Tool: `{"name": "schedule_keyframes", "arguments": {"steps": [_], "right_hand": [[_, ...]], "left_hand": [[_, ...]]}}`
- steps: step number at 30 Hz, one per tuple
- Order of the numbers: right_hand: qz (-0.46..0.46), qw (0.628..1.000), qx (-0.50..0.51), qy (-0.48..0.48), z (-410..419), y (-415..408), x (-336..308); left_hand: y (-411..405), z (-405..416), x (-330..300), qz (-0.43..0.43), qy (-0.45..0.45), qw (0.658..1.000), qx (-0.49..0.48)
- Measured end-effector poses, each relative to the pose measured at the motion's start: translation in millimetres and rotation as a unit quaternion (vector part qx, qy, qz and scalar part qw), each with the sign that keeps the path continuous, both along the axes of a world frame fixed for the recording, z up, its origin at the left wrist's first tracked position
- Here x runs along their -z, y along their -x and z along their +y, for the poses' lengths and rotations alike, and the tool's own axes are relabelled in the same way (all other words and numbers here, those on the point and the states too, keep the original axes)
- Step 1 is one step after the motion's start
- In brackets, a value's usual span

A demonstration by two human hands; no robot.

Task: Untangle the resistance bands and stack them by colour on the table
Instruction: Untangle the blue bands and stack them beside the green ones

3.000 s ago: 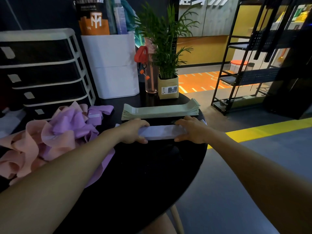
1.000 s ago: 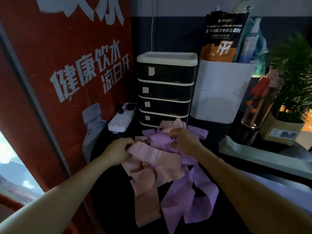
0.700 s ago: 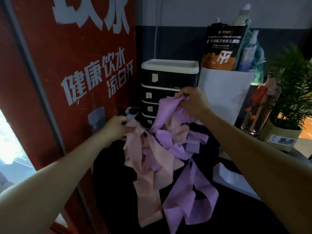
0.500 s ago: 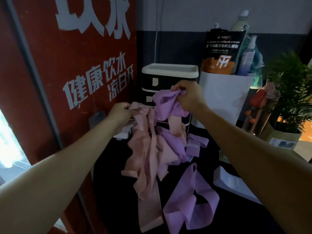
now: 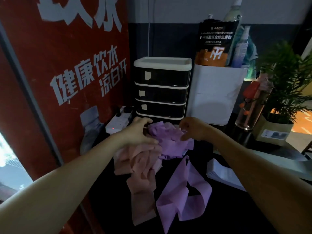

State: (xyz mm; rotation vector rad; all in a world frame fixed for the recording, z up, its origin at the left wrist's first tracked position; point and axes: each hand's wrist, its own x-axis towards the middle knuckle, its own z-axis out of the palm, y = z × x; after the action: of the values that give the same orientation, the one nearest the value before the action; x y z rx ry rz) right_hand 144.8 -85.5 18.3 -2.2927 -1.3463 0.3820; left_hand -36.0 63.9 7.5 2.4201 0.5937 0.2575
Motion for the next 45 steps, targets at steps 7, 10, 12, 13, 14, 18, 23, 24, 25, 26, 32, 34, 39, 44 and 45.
{"name": "schedule_keyframes", "arguments": {"steps": [7, 10, 12, 13, 14, 18, 23, 24, 25, 26, 32, 34, 39, 44, 45], "right_hand": [[-0.068, 0.991, 0.106, 0.044, -20, -37, 36], [-0.071, 0.990, 0.116, 0.037, -21, -47, 42], [-0.066, 0.989, 0.127, 0.028, -23, -55, 44], [-0.068, 0.989, 0.128, 0.026, -24, -58, 45], [-0.072, 0.989, 0.128, 0.027, -25, -61, 47], [-0.087, 0.989, 0.121, 0.022, -28, -69, 52], [-0.083, 0.990, 0.117, 0.019, -31, -78, 61], [-0.081, 0.990, 0.117, 0.016, -32, -78, 62], [-0.083, 0.990, 0.115, 0.012, -32, -78, 61], [-0.086, 0.990, 0.113, 0.009, -32, -78, 60], [-0.082, 0.991, 0.107, -0.012, -37, -71, 47], [-0.073, 0.991, 0.112, -0.025, -38, -68, 44], [-0.040, 0.992, 0.115, -0.038, -33, -59, 40], [0.019, 0.993, 0.098, -0.063, -13, -38, 42], [0.034, 0.993, 0.087, -0.072, -8, -30, 41]], "left_hand": [[-48, -31, 15, -0.099, -0.084, 0.990, 0.057], [-78, -39, 21, -0.083, -0.110, 0.987, 0.082], [-99, -45, 25, -0.056, -0.136, 0.986, 0.084], [-109, -48, 28, -0.041, -0.153, 0.983, 0.089], [-118, -51, 30, -0.025, -0.170, 0.981, 0.094], [-148, -52, 39, 0.059, -0.223, 0.966, 0.119], [-162, -42, 50, 0.170, -0.242, 0.949, 0.111], [-163, -40, 52, 0.169, -0.236, 0.951, 0.107], [-164, -38, 54, 0.161, -0.228, 0.955, 0.099], [-163, -37, 55, 0.150, -0.222, 0.959, 0.088], [-154, -43, 52, 0.099, -0.251, 0.962, 0.038], [-147, -40, 43, 0.080, -0.260, 0.962, 0.031], [-118, -27, 20, 0.022, -0.222, 0.975, -0.006], [-79, -7, 11, 0.017, -0.201, 0.977, -0.068], [-71, -4, 10, 0.009, -0.180, 0.980, -0.081]]}}
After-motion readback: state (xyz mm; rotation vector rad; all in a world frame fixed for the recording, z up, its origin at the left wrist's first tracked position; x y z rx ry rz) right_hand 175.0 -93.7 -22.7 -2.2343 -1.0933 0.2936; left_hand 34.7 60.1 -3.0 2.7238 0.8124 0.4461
